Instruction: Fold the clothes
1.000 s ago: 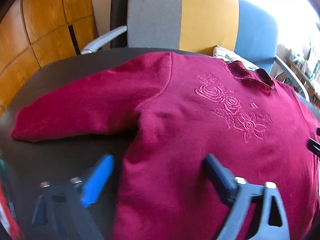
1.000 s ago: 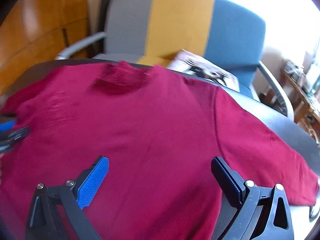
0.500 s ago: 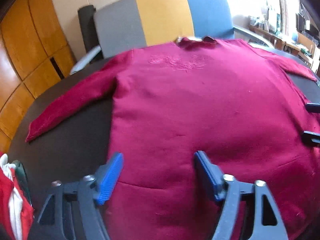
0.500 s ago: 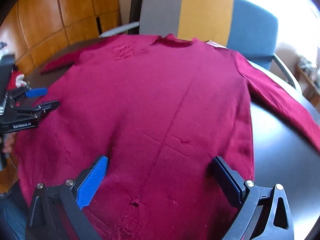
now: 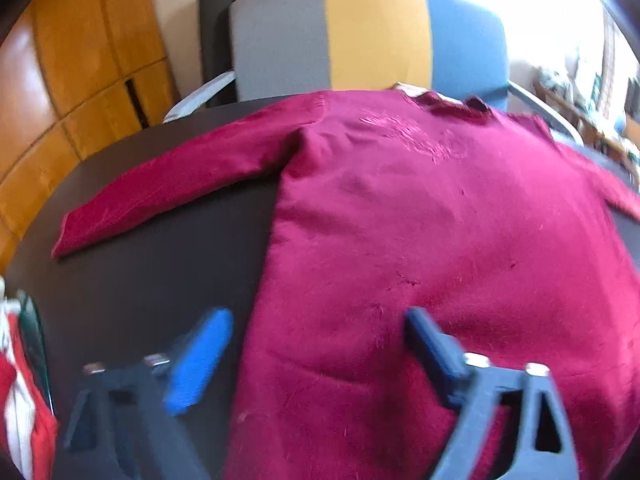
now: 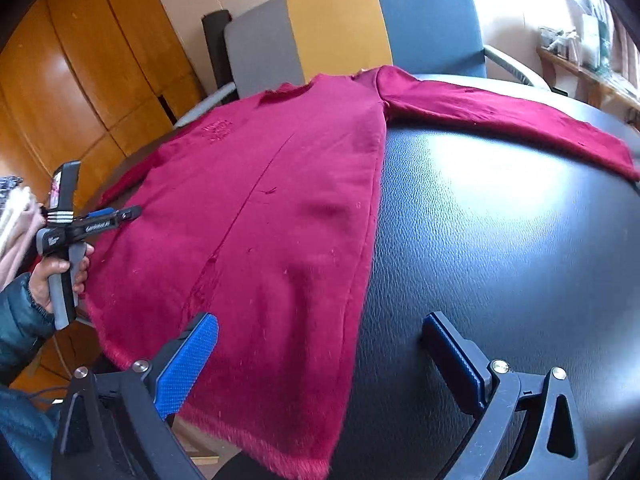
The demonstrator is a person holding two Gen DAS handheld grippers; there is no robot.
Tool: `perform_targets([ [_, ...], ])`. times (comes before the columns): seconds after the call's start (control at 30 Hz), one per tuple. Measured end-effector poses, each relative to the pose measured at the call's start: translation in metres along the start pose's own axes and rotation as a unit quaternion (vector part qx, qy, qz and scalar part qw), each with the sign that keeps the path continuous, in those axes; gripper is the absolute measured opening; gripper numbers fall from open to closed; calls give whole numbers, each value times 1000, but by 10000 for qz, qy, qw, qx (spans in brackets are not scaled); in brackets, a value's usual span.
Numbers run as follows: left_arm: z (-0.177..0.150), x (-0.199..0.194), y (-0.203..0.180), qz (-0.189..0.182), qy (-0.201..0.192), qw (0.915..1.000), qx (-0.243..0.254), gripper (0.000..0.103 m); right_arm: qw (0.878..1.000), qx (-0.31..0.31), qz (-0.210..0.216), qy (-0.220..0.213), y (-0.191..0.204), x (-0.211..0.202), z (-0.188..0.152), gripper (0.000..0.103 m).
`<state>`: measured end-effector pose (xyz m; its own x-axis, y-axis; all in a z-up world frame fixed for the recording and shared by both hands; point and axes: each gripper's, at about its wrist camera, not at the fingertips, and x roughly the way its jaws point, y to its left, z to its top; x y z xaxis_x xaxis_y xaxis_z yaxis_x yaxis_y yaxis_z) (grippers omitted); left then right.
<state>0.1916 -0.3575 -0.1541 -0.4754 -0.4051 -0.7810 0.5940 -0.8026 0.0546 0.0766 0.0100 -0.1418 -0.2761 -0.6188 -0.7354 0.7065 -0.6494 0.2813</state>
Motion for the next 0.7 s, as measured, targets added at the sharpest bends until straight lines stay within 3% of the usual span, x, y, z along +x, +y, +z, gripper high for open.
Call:
perform_targets([
  [0.27, -45, -43, 54, -166, -55, 9964, -832, 75, 9999, -59, 110, -100, 3, 3, -3, 103],
  [0.37, -69, -58, 74, -375, 48, 9935, -1070, 74, 9995, -290, -114, -103, 11, 9, -3, 103],
  [0.6, -99, -65, 72, -504, 281, 9927, -1062, 74, 9929, -699, -907, -307, 30, 22, -11, 103],
  [0.7, -100, -62, 61, -283, 250, 9961, -800, 74, 9936, -633, -870, -341, 27, 20, -11, 103],
])
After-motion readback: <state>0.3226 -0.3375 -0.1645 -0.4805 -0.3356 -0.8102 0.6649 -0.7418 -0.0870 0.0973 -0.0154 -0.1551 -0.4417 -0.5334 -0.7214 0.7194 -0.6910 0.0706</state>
